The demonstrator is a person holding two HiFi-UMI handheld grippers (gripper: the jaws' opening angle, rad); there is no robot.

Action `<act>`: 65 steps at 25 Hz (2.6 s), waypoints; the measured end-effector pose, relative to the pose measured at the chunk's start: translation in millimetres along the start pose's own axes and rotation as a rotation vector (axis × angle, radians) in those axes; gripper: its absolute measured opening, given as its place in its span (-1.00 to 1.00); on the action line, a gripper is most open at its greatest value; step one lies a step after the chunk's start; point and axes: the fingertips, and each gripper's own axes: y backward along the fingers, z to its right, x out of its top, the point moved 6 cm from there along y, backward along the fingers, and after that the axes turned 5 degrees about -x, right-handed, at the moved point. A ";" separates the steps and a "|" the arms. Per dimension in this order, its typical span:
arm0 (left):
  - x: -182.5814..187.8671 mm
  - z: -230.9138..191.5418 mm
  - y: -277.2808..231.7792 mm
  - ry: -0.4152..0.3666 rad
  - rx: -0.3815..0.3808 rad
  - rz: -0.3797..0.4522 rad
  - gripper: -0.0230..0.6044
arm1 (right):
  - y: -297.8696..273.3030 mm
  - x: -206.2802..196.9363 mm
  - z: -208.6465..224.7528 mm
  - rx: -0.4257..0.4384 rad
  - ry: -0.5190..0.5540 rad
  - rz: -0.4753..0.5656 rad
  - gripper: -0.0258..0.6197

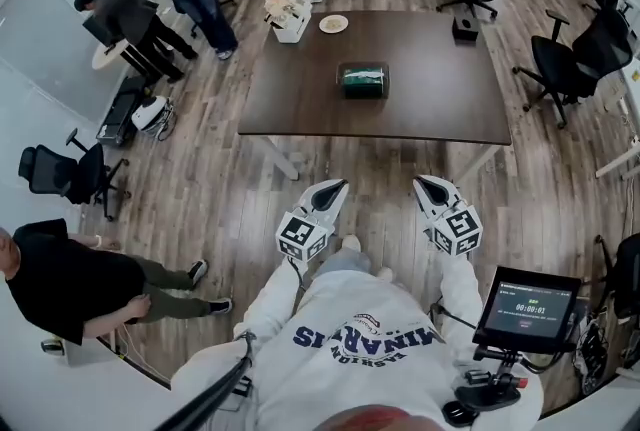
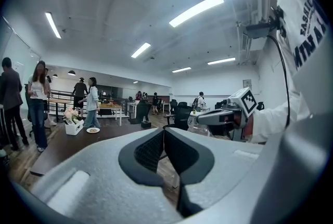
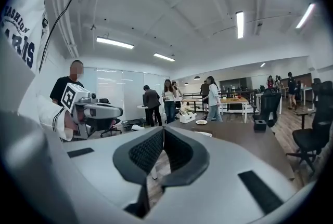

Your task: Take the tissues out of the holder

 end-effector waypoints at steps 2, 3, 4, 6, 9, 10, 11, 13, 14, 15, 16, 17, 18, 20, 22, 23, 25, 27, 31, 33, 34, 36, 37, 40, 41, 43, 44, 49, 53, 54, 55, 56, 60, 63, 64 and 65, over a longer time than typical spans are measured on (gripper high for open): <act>0.1 -4.2 -5.6 0.009 0.006 0.002 -0.91 | -4.2 -2.2 7.3 0.005 -0.007 -0.012 -0.89; -1.8 -7.4 -8.4 0.012 0.006 0.002 -0.91 | -7.1 -3.6 9.6 0.007 -0.009 -0.016 -0.89; -4.3 -12.0 -11.6 0.015 0.004 0.001 -0.91 | -11.1 -4.8 11.6 0.008 -0.011 -0.019 -0.89; -9.4 -24.3 -19.7 0.022 -0.003 -0.001 -0.91 | -21.9 -5.8 16.4 0.005 -0.016 -0.022 -0.89; -14.0 -47.7 -36.2 0.039 -0.020 -0.002 -0.91 | -42.8 -4.9 28.8 -0.014 -0.021 -0.035 -0.89; -14.8 -57.7 -42.7 0.045 -0.026 -0.002 -0.91 | -52.2 -4.0 34.3 -0.022 -0.022 -0.039 -0.89; -15.3 -68.6 -49.2 0.049 -0.032 -0.002 -0.91 | -63.1 -2.8 39.7 -0.029 -0.025 -0.042 -0.89; -16.2 -90.9 -61.1 0.052 -0.042 -0.007 -0.91 | -85.8 -0.2 49.2 -0.038 -0.032 -0.046 -0.89; -16.2 -102.7 -67.4 0.054 -0.047 -0.008 -0.91 | -97.7 1.8 54.0 -0.039 -0.034 -0.048 -0.89; -15.5 -116.4 -74.3 0.057 -0.050 -0.007 -0.91 | -111.0 4.9 59.4 -0.040 -0.033 -0.049 -0.89; -14.0 -132.4 -81.6 0.062 -0.051 -0.005 -0.91 | -126.4 9.0 65.7 -0.040 -0.031 -0.051 -0.89; -12.3 -150.0 -89.2 0.068 -0.050 -0.004 -0.91 | -143.5 13.9 72.8 -0.040 -0.028 -0.052 -0.89; -10.8 -167.5 -96.9 0.073 -0.048 -0.004 -0.91 | -160.4 19.0 80.4 -0.042 -0.027 -0.051 -0.89; -9.2 -195.6 -110.1 0.077 -0.046 -0.010 -0.91 | -186.9 27.9 93.4 -0.048 -0.029 -0.042 -0.89; -7.1 -213.2 -118.6 0.073 -0.044 -0.011 -0.91 | -201.9 35.1 101.0 -0.055 -0.026 -0.033 -0.89; -5.3 -220.8 -121.9 0.070 -0.043 -0.009 -0.91 | -207.8 38.4 103.4 -0.057 -0.024 -0.030 -0.89; -1.5 -238.4 -129.3 0.063 -0.043 -0.004 -0.91 | -222.0 44.2 108.2 -0.059 -0.019 -0.031 -0.89; 2.5 -260.0 -137.3 0.062 -0.045 0.000 -0.91 | -240.6 48.8 114.4 -0.061 -0.017 -0.037 -0.89; 10.6 -305.4 -155.5 0.068 -0.055 0.008 -0.91 | -281.0 60.9 130.2 -0.077 -0.018 -0.042 -0.89; 14.9 -322.2 -163.1 0.067 -0.065 0.014 -0.91 | -295.5 66.4 135.7 -0.088 -0.021 -0.040 -0.89; 16.6 -329.1 -166.6 0.067 -0.071 0.016 -0.91 | -301.0 68.4 137.6 -0.094 -0.022 -0.038 -0.89; 18.3 -340.5 -173.6 0.066 -0.084 0.020 -0.91 | -310.0 70.6 140.8 -0.106 -0.024 -0.038 -0.89; 18.8 -345.5 -177.4 0.066 -0.090 0.022 -0.91 | -314.2 71.4 142.7 -0.110 -0.024 -0.040 -0.89; 21.3 -356.4 -187.5 0.061 -0.104 0.022 -0.91 | -325.8 75.5 147.5 -0.112 -0.017 -0.050 -0.89; 22.0 -357.7 -189.9 0.062 -0.108 0.022 -0.91 | -328.1 76.5 148.7 -0.110 -0.014 -0.054 -0.89; 22.6 -358.9 -194.3 0.067 -0.112 0.024 -0.91 | -332.1 78.1 152.0 -0.102 -0.008 -0.063 -0.89; 22.8 -359.7 -197.0 0.071 -0.112 0.024 -0.91 | -334.3 79.4 154.7 -0.097 -0.006 -0.065 -0.89; 33.4 -357.0 -217.1 0.086 -0.092 0.011 -0.91 | -336.5 91.9 179.2 -0.072 -0.010 -0.060 -0.89; 32.5 -353.8 -223.2 0.102 -0.064 0.002 -0.91 | -336.1 93.4 191.2 -0.053 -0.011 -0.055 -0.89; 27.9 -354.2 -220.5 0.105 -0.060 -0.003 -0.91 | -337.1 91.2 188.4 -0.050 -0.009 -0.054 -0.89; 23.1 -355.4 -218.0 0.106 -0.058 -0.009 -0.91 | -338.7 89.2 185.3 -0.047 -0.006 -0.054 -0.89; 18.8 -356.8 -217.1 0.105 -0.058 -0.016 -0.91 | -340.1 87.9 183.2 -0.045 -0.004 -0.054 -0.89; 4.0 -360.7 -229.4 0.083 -0.064 -0.085 -0.91 | -339.7 88.6 187.0 -0.039 -0.007 -0.052 -0.89; -17.3 -365.4 -247.6 0.030 -0.078 -0.199 -0.91 | -337.1 85.5 191.5 -0.038 -0.001 -0.056 -0.89; -25.4 -367.9 -255.4 0.003 -0.084 -0.246 -0.91 | -335.9 84.2 192.9 -0.040 0.001 -0.056 -0.89; -33.1 -370.9 -264.3 -0.032 -0.092 -0.293 -0.90 | -334.5 82.8 194.5 -0.043 0.000 -0.055 -0.89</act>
